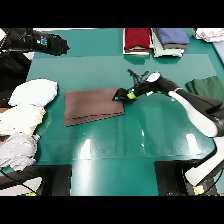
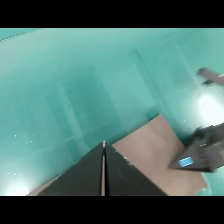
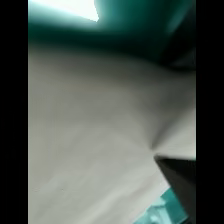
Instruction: Fold the shirts.
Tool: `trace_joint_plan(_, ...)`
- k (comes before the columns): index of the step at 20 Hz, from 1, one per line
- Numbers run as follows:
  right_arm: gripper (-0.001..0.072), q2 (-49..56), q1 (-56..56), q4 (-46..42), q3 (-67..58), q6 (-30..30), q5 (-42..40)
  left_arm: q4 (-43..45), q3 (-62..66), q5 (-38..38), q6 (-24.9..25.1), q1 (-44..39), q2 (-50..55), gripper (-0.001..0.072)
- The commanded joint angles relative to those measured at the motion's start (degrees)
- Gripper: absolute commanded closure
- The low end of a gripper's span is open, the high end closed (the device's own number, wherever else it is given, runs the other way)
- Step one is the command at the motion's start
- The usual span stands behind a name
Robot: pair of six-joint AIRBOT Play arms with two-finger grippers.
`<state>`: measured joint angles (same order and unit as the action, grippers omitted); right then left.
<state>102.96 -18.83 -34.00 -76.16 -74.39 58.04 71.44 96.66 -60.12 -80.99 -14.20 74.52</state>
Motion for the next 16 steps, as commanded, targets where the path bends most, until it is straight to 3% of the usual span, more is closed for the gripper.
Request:
trace_joint_plan(1,0.0314,7.3,-4.9,4.3,-8.0,0.5,-1.8,-0.2,0.0,-0.4,0.0,-0.1,0.1,0.0683)
trace_joint_plan(3,0.0646,8.5,-6.4,3.8,-11.6,0.5,-3.9,-0.2,0.0,-2.0,-1.4,-0.6,0.1,0.0684)
trace_joint_plan(4,0.0697,8.3,-6.3,3.8,-12.9,0.6,-4.9,0.0,0.0,-2.5,-1.5,-1.3,0.1,0.0684)
trace_joint_plan(9,0.0697,-0.6,3.6,-8.5,-17.1,-0.8,-2.8,0.9,0.0,-1.7,-1.0,-9.6,0.1,0.0684)
trace_joint_plan(13,0.0697,-11.5,20.1,-22.8,-17.1,-3.4,4.4,0.8,0.0,-0.7,-1.1,-13.8,0.1,0.0683)
trace_joint_plan(16,0.0697,-16.9,34.1,-28.8,-17.1,-3.8,7.7,0.0,0.0,0.6,-1.5,-14.3,0.1,0.0684)
